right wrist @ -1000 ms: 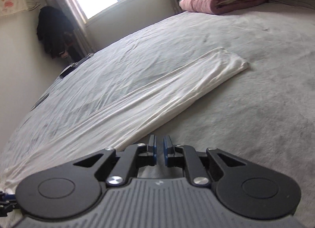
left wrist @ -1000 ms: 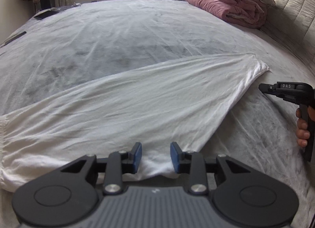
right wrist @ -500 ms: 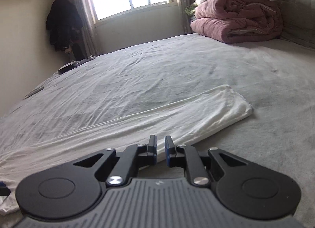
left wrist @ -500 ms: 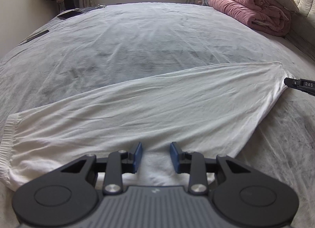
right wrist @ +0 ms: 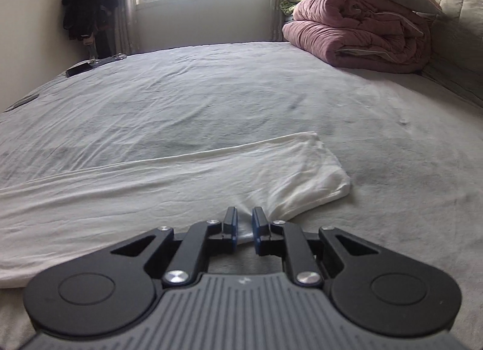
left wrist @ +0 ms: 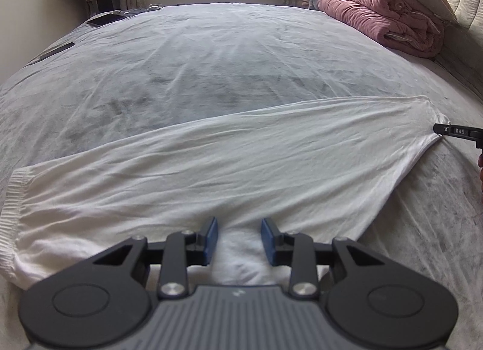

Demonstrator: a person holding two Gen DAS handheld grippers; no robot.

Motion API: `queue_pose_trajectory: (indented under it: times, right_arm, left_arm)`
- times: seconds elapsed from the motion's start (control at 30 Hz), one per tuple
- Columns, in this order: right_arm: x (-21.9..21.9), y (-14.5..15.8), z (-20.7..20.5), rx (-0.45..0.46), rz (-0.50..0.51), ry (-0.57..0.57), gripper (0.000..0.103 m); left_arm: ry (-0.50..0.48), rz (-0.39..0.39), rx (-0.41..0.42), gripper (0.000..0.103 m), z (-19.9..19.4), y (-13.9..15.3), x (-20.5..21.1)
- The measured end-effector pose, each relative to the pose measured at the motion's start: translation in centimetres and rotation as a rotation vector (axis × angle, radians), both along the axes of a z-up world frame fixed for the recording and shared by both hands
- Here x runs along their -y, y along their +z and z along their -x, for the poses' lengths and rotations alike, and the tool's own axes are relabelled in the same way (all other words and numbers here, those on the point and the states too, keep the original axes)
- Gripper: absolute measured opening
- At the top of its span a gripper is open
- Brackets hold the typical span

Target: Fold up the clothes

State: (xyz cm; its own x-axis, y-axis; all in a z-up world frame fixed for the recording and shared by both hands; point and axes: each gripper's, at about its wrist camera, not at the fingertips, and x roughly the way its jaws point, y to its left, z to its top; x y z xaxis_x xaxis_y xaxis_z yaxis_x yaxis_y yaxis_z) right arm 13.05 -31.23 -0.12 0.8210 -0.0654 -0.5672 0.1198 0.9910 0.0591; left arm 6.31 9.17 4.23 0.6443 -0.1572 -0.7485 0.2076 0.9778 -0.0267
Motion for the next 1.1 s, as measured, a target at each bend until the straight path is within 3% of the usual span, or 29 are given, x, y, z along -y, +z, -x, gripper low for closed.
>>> queue_pose_trajectory:
  times: [0.07, 0.13, 0.23, 0.47, 0.6, 0.7, 0.87, 0.93, 1.1]
  right_arm:
    - [1.3, -0.1, -0.2, 0.004, -0.02, -0.038, 0.013]
    - [2.3, -0.1, -0.5, 0.002, -0.007, -0.086, 0.029]
    - [3.8, -0.3, -0.7, 0.003, -0.017, -0.11, 0.037]
    - [8.0, -0.6, -0.9, 0.018, -0.123, -0.262, 0.036]
    - [11.3, -1.2, 0.7, 0.085, -0.33, -0.373, 0.025]
    - [12.1, -1.5, 2.1, 0.125, -0.425, -0.392, 0.025]
    - [10.7, -1.0, 4.0, 0.141, -0.422, -0.388, 0.031]
    - [9.8, -0.7, 4.7, 0.14, -0.401, -0.38, 0.038]
    - [7.3, -0.6, 6.4, 0.137, -0.358, -0.355, 0.046]
  left_arm:
    - [-0.001, -0.006, 0.002, 0.033, 0.1, 0.0, 0.1]
    - [-0.002, -0.009, 0.003, 0.033, 0.1, 0.0, 0.2]
    - [-0.002, -0.015, 0.004, 0.033, 0.1, 0.0, 0.3]
    - [-0.006, -0.009, 0.0, 0.034, 0.0, -0.1, 0.1]
    - [-0.004, -0.001, -0.005, 0.034, -0.1, 0.0, 0.0]
    - [0.004, 0.005, -0.008, 0.034, -0.2, 0.1, 0.0]
    - [0.022, -0.031, 0.026, 0.035, 0.1, 0.6, 0.2]
    - [0.03, -0.047, 0.044, 0.035, 0.2, 0.9, 0.1]
    - [0.076, -0.024, 0.058, 0.037, 0.1, 1.7, -1.8]
